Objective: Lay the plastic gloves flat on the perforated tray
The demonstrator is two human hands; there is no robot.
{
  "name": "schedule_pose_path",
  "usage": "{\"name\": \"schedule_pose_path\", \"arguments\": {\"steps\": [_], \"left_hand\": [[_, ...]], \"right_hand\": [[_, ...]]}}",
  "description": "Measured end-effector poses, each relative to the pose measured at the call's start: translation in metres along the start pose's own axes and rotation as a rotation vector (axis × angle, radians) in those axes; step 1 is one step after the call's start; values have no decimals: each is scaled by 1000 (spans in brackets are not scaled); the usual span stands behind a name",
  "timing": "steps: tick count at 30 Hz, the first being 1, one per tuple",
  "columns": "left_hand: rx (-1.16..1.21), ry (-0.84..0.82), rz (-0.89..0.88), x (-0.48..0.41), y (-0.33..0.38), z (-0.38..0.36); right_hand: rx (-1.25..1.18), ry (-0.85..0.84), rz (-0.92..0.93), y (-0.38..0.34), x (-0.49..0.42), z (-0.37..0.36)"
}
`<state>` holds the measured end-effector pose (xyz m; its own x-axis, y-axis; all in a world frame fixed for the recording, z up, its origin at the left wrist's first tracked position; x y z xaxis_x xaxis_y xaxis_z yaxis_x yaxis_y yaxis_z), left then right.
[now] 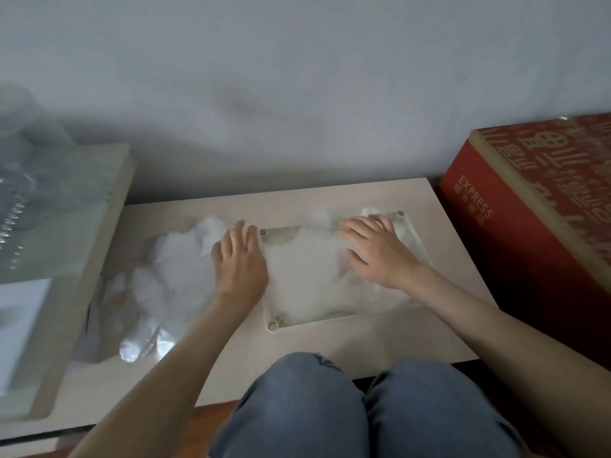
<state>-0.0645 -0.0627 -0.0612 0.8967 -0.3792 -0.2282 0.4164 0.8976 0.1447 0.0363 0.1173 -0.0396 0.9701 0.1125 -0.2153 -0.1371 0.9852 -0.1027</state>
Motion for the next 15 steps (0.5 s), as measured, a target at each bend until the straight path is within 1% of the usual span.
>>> {"name": "schedule_pose_path", "arguments": {"steps": [1, 3, 4, 6, 8, 10, 13, 15], "left_hand": [[-40, -105, 86, 3, -21, -5], [-136, -308, 155, 11, -47, -22], [-159, -365, 156, 15, -58, -26], [-71, -458, 164, 19, -67, -30], [-47, -485, 170, 19, -70, -20], [9, -478, 248, 18, -72, -6], [104, -421, 351, 17, -78, 17], [161, -360, 375, 12, -84, 27]], "right_hand": [[1, 35, 42, -10, -3, 8], [-10, 51, 62, -23, -10, 16], [-16, 45, 68, -30, -14, 18], [-39, -20, 59, -40, -20, 14], [-67, -90, 53, -50, -26, 11], [-105, -132, 55, -60, -32, 12], [-216, -235, 33, -73, -38, 13], [-269, -286, 21, -79, -38, 13]]}}
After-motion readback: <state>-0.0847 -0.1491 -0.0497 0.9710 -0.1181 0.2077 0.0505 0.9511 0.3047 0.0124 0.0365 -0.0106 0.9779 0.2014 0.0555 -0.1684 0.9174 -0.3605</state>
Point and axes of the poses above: each hand's wrist, its own x-axis away from the middle knuckle, its own z-axis out of the back of the hand, y = z × x, the point moved 10 cm from there along -x, towards the middle knuckle, and after that the axes turned 7 degrees about z, right-handed, at the moved point
